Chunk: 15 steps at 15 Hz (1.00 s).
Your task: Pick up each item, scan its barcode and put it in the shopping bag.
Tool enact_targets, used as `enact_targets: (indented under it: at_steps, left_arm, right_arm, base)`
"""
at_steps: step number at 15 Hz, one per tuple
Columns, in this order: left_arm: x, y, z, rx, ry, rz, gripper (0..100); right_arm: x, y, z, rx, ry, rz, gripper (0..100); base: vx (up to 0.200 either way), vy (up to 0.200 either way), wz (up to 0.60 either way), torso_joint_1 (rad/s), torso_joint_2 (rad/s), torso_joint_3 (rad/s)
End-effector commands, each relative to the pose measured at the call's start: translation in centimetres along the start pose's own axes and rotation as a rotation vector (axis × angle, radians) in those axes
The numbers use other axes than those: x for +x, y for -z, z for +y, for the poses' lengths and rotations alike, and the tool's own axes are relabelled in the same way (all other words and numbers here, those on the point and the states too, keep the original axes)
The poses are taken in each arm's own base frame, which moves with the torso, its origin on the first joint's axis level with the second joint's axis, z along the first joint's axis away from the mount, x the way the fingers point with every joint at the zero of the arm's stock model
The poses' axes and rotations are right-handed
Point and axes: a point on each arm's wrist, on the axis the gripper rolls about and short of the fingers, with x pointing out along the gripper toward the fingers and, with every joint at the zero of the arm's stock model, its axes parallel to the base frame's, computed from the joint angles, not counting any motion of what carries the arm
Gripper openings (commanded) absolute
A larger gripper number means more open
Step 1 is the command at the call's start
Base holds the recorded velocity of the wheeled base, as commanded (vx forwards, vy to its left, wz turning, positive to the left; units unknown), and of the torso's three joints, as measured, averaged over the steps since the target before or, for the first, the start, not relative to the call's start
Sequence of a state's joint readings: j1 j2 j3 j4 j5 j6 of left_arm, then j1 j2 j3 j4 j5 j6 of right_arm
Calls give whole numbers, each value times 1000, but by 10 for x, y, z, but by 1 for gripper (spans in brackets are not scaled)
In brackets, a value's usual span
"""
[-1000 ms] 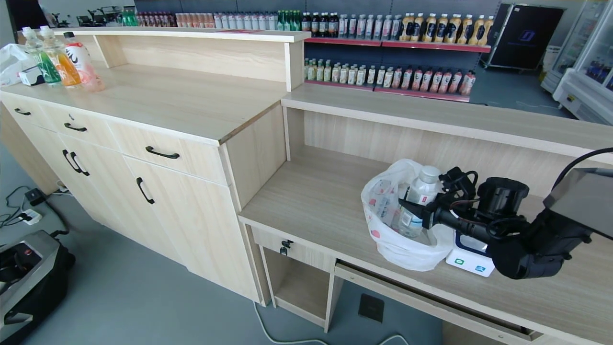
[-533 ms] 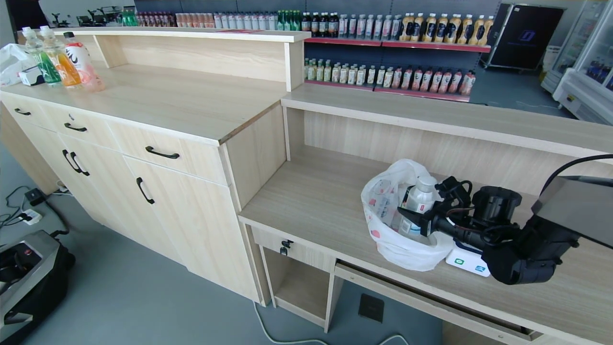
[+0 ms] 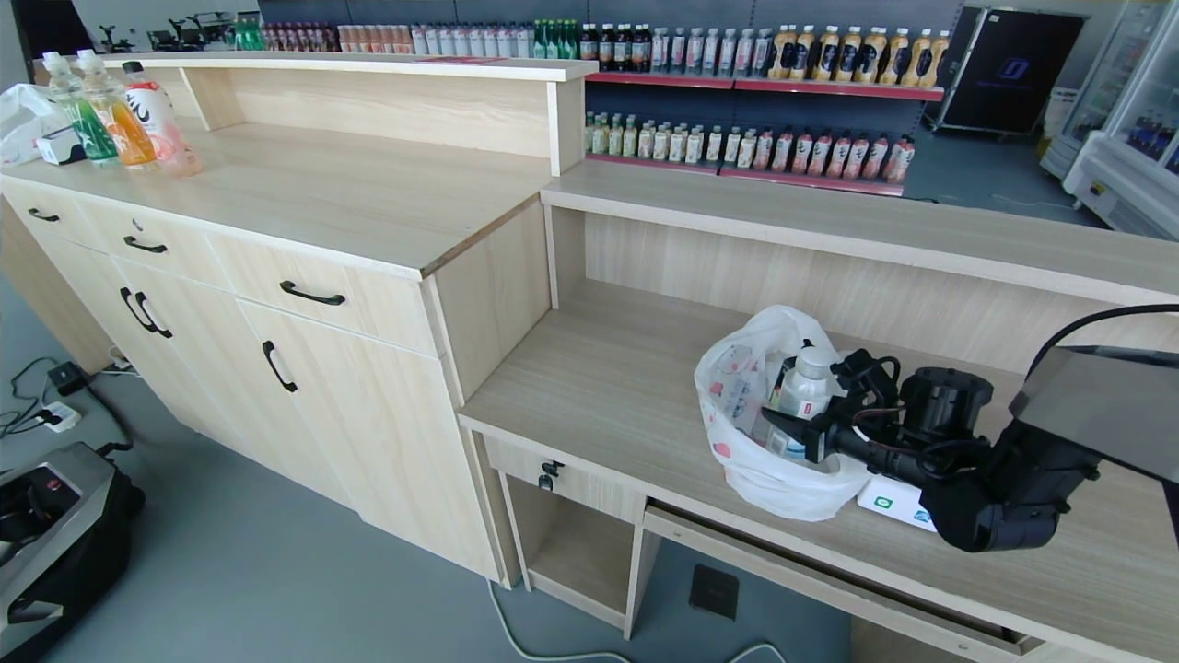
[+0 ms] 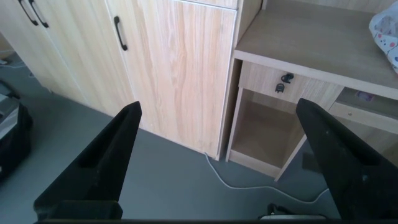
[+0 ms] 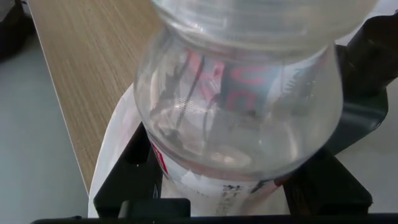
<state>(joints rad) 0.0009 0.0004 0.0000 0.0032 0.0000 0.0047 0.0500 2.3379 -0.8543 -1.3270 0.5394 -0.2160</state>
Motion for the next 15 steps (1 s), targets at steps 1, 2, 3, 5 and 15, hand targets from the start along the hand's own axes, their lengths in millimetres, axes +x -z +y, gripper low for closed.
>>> enact_targets:
  at_steps: [1, 2, 3, 5, 15]
  left_arm:
    - [0, 0, 0, 0, -1, -1, 100]
    - [0, 0, 0, 0, -1, -1, 100]
    - [0, 0, 0, 0, -1, -1, 100]
    - [0, 0, 0, 0, -1, -1, 100]
    - [0, 0, 0, 0, -1, -1, 100]
  right_arm:
    - [0, 2, 1, 3, -2, 5, 0]
    - [0, 3, 1, 3, -3, 6, 0]
    - [0, 4, 1, 6, -3, 10, 0]
    - [0, 4, 1, 7, -4, 11, 100]
    - [-23, -68, 1, -44, 11, -71, 100]
  base:
    - [0, 0, 0, 0, 0, 0]
    - [0, 0, 0, 0, 0, 0]
    - [0, 0, 0, 0, 0, 0]
    - [0, 0, 0, 0, 0, 0]
    - [0, 0, 0, 0, 0, 0]
